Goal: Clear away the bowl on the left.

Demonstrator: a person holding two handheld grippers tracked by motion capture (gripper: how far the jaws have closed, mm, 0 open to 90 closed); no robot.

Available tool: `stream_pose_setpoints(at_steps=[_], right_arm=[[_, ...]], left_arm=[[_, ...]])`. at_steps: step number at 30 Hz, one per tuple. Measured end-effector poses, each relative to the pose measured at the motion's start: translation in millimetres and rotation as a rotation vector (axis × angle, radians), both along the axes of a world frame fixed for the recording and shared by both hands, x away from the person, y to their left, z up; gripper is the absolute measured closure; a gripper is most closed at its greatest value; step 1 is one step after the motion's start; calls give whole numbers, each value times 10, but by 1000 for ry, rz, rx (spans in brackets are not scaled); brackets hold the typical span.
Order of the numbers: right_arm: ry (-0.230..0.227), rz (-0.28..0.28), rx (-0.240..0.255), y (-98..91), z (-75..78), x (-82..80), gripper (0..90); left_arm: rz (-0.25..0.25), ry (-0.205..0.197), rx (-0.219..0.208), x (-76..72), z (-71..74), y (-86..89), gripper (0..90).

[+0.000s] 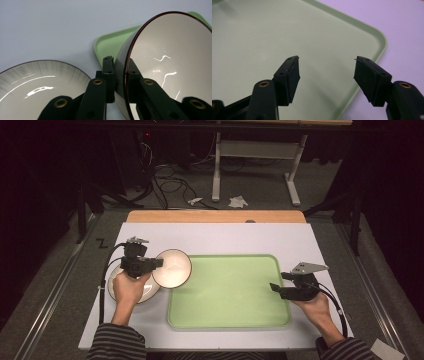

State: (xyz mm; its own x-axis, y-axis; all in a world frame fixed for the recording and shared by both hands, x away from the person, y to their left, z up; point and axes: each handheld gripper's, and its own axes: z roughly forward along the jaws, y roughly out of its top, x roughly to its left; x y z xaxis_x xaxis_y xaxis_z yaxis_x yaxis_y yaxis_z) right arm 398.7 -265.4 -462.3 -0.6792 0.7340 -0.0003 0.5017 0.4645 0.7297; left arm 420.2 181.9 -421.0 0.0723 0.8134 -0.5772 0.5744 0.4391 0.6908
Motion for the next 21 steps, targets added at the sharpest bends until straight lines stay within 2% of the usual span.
stream_pose_setpoints(at_steps=[3,4,9,16,21], right_arm=[[-6,2,-5,-8,2,3,385],[-10,0,-7,-8,6,-1,385],[-3,-1,-7,0,-9,9,387],[-7,-9,-4,1,-1,5,392],[-10,-28,5,-26,17,19,393]], left_arm=[[-30,9,22,20,-21,-102,826],[-52,12,49,14,-29,-168,826],[-87,19,31,16,-11,-252,827],[-108,29,46,36,-43,-373,826],[-156,28,72,50,-48,-559,826]])
